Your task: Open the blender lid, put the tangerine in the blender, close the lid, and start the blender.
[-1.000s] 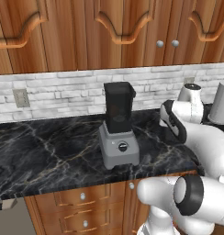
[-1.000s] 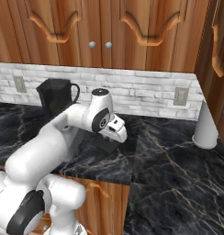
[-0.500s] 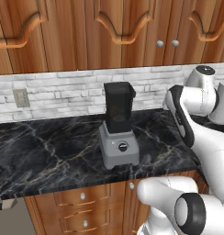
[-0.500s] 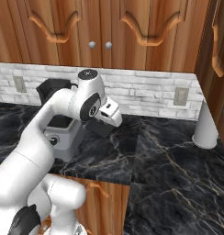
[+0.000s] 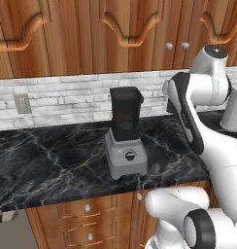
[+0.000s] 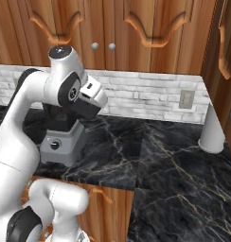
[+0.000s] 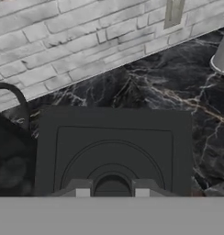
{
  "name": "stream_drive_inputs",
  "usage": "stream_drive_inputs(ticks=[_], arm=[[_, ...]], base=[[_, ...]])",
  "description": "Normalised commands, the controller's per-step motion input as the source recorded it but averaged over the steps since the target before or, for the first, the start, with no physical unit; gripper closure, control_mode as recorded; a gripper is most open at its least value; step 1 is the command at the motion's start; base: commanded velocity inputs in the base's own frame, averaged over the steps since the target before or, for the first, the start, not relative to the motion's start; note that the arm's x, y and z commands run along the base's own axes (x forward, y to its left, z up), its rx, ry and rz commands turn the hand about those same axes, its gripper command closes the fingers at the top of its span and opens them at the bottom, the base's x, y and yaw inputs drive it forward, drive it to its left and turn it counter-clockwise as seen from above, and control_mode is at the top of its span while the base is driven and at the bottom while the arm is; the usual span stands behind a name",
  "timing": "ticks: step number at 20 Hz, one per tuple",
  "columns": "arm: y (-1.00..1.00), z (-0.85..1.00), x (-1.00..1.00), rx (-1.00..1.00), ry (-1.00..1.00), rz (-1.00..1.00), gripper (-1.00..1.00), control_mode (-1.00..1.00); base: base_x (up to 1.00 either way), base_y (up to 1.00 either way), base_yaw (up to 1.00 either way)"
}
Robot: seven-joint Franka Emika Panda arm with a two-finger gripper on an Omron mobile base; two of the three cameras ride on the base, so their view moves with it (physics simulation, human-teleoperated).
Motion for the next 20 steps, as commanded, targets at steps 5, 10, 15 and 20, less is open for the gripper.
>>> stream_drive_inputs(ticks=[5, 10, 15, 20], arm=[[0.75, 0.75, 0.00, 0.00, -0.10, 0.01, 1.00, -1.00], [0.76, 0.29, 0.07, 0.00, -0.01, 0.06, 1.00, -1.00], [0.68, 0.00, 0.57, 0.00, 0.02, 0.18, 1.00, -1.00], [0.43, 0.00, 0.70, 0.00, 0.03, 0.18, 1.00, -1.00]], base=[[0.00, 0.00, 0.00], [0.00, 0.00, 0.00], [0.00, 0.00, 0.00], [0.00, 0.00, 0.00]])
